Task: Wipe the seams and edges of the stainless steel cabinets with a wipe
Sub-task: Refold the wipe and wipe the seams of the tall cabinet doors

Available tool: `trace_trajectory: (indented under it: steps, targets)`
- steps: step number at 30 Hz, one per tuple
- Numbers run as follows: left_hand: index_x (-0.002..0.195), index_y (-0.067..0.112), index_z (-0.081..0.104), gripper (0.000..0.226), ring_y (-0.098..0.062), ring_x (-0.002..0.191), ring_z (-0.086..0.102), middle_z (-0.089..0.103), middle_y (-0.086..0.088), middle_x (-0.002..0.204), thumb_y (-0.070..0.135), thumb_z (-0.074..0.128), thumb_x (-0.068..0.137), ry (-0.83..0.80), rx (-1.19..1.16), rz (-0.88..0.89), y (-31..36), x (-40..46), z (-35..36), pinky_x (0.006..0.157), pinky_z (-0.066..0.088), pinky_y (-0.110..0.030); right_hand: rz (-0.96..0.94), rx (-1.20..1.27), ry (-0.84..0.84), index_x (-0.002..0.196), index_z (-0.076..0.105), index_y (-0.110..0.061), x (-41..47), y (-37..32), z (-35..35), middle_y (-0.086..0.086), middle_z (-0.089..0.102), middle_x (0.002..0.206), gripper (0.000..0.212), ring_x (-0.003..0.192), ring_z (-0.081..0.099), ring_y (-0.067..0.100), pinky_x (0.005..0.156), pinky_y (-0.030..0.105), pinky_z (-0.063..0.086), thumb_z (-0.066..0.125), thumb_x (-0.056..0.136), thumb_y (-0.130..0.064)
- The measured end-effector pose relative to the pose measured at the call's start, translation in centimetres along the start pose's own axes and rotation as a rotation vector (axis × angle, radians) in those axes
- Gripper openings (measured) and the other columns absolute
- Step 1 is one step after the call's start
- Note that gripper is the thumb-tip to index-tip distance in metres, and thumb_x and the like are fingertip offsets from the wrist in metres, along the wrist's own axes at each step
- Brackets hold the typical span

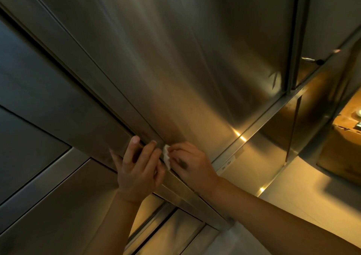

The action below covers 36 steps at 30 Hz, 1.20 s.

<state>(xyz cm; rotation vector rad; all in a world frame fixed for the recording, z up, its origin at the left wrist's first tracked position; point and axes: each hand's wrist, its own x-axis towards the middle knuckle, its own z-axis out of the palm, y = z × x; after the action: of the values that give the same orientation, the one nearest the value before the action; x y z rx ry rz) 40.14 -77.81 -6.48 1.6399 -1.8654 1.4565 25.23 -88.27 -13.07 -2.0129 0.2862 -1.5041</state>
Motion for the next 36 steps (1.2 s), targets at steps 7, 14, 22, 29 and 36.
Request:
trace_trajectory:
  steps: [7,14,22,29,36]
  targets:
    - [0.118,0.020,0.064,0.033,-0.027,0.158,0.017,0.064,-0.001,0.135,0.035,0.050,0.093,0.008,0.006,-0.015,0.2,0.2,0.1,0.122,0.000,-0.064,0.143,0.087,0.002,0.113,0.073,-0.007,-0.6,-1.3,1.9,0.002,0.074,0.114,0.017,0.106,0.069,0.015,0.095,0.026,0.054,0.070,0.096,-0.008]
    - [0.105,0.023,0.066,0.023,-0.026,0.157,0.017,0.060,0.001,0.133,0.034,0.060,0.086,0.046,-0.002,-0.007,0.4,0.6,-0.1,0.114,0.014,-0.068,0.261,0.089,-0.100,0.112,0.073,-0.013,-4.2,1.1,2.3,0.000,0.073,0.100,0.017,0.089,0.068,0.016,0.077,0.031,0.055,0.067,0.096,-0.015]
    - [0.087,0.021,0.067,0.010,-0.027,0.156,0.019,0.062,0.001,0.130,0.030,0.065,0.083,0.065,-0.013,-0.021,0.7,0.8,-0.2,0.113,0.017,-0.070,0.447,-0.003,-0.206,0.099,0.077,-0.016,-9.8,5.1,3.0,-0.002,0.075,0.091,0.010,0.086,0.068,-0.002,0.075,0.019,0.055,0.072,0.090,-0.013]
    - [0.071,0.018,0.066,0.013,-0.028,0.156,0.018,0.064,0.001,0.125,0.029,0.069,0.079,0.032,0.010,-0.030,0.8,0.8,-0.3,0.102,0.026,-0.076,0.464,-0.074,-0.269,0.071,0.066,-0.020,-11.8,6.5,2.3,-0.013,0.065,0.072,0.023,0.070,0.063,0.000,0.066,0.024,0.051,0.071,0.094,-0.019]
    - [0.068,0.017,0.065,0.016,-0.027,0.157,0.016,0.063,0.000,0.124,0.028,0.068,0.079,0.018,0.002,-0.061,1.2,0.9,-0.6,0.101,0.027,-0.081,0.180,0.019,-0.109,0.088,0.070,-0.014,-5.3,2.1,-0.4,0.000,0.073,0.100,0.006,0.090,0.067,0.018,0.076,0.034,0.056,0.075,0.090,-0.015]
